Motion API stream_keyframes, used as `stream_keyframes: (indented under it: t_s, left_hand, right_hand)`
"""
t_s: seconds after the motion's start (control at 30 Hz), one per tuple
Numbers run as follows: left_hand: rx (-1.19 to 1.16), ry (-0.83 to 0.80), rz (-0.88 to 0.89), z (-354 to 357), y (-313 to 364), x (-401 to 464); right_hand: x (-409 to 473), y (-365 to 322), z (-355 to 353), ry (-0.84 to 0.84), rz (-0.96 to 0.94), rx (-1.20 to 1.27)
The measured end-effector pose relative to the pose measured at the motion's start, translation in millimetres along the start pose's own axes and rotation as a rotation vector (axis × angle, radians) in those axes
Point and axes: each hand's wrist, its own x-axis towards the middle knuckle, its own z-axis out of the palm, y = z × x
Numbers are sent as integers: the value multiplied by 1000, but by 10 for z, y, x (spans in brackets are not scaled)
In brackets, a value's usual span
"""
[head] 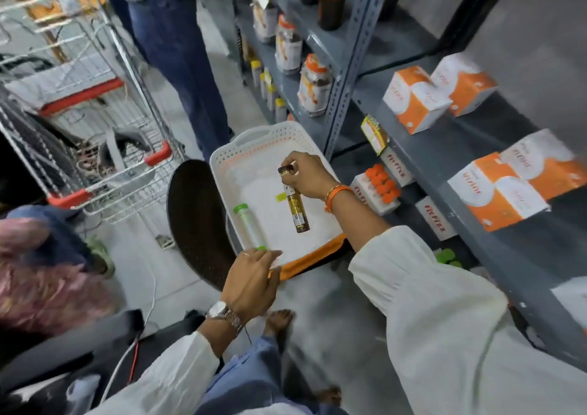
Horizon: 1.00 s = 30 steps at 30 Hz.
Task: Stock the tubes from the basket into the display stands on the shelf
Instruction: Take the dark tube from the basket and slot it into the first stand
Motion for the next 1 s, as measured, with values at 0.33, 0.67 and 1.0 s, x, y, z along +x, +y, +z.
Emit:
stream_keyframes:
  t_s: [0.33, 0.67, 1.0]
  left_hand:
    - [-113, 203, 299, -461, 869, 999]
    - [-305, 409, 831, -1104, 2784, 1947]
    - [-344, 442, 1118, -1403, 4217, 2089]
  right_hand:
    - [-940, -704, -2111, 591, -187, -70]
    - [-2955, -1235, -3958, 1135, -98, -400]
    - [-3823, -1065, -4802, 1344, 200, -691]
